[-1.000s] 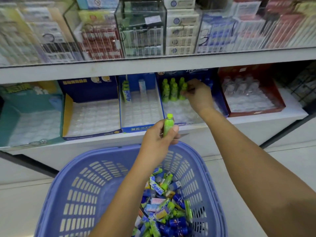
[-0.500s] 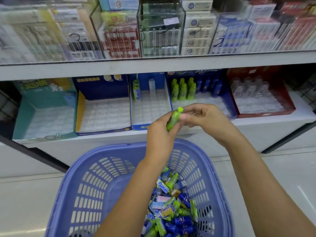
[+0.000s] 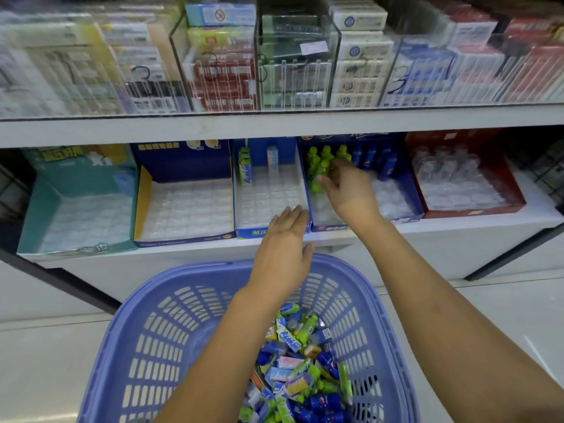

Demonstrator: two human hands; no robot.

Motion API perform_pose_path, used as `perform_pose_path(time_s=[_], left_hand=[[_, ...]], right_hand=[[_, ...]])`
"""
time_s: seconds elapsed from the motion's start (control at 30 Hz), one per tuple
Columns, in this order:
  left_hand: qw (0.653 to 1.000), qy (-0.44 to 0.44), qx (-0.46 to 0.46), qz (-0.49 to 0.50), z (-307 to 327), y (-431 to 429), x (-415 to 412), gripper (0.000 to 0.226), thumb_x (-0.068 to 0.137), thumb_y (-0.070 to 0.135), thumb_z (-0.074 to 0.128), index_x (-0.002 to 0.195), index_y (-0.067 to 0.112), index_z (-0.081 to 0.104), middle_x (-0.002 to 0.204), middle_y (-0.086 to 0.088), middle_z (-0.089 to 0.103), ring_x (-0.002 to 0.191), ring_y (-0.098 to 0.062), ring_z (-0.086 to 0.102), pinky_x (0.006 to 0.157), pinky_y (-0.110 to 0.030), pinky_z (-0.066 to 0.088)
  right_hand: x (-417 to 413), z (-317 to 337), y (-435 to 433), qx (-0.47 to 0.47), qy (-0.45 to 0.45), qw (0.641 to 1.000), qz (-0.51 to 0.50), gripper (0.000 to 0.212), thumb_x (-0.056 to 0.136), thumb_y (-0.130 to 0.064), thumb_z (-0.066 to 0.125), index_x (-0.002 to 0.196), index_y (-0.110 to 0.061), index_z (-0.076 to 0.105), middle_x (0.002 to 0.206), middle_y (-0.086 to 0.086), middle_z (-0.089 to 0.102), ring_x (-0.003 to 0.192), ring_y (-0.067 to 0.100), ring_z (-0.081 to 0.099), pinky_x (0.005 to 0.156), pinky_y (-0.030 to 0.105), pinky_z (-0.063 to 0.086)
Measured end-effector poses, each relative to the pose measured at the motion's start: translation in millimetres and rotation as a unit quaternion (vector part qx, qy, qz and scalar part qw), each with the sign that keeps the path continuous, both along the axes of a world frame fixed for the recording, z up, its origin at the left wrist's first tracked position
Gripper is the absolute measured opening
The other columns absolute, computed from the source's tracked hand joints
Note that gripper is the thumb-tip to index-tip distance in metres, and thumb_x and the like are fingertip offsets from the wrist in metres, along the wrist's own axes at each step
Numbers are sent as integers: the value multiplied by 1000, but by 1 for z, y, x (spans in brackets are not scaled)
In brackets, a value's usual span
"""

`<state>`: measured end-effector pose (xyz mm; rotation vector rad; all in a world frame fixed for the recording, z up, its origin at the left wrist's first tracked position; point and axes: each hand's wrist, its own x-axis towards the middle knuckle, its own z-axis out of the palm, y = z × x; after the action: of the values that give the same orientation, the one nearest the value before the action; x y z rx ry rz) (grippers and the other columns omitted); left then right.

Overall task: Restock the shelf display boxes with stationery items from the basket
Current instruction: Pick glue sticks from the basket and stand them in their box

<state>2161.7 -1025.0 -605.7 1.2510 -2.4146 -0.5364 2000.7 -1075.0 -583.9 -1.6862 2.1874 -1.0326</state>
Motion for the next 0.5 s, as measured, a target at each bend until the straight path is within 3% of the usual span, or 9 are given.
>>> perform_pose_path(time_s=[0.2, 0.37, 0.43, 0.5], left_hand=[[1000, -15, -22, -6, -3, 0, 0, 60, 96, 20, 47, 149, 10, 21, 157, -5, 19, 146, -19, 12, 116, -23, -5], [999, -12, -30, -8, -3, 0, 0, 60, 96, 20, 47, 149, 8, 21, 157, -6, 20, 146, -19, 13, 117, -25, -3], [999, -12, -32, -9, -3, 0, 0, 60, 96, 20, 47, 149, 9, 20, 157, -6, 19, 146, -18, 12, 117, -24, -3], [999, -13, -32, -8, -3, 0, 0, 61, 96, 20, 47, 149, 9, 19, 158, -5, 19, 146, -18, 12, 117, -24, -3]], right_hand=[[3, -2, -3, 15, 76, 997, 9, 39, 94, -24, 54, 127, -4, 48, 100, 19, 68, 91, 35, 64, 66, 27, 39], [10, -3, 0, 41, 72, 997, -1, 40, 96, -25, 49, 128, -1, 42, 96, 21, 66, 88, 36, 63, 61, 27, 37], [11, 0, -1, 52, 86, 995, 5, 44, 96, -25, 49, 133, -3, 39, 105, 22, 65, 96, 38, 61, 65, 32, 43], [11, 7, -4, 79, 116, 990, 16, 49, 97, -25, 47, 139, -5, 34, 126, 21, 57, 117, 39, 53, 79, 38, 48]])
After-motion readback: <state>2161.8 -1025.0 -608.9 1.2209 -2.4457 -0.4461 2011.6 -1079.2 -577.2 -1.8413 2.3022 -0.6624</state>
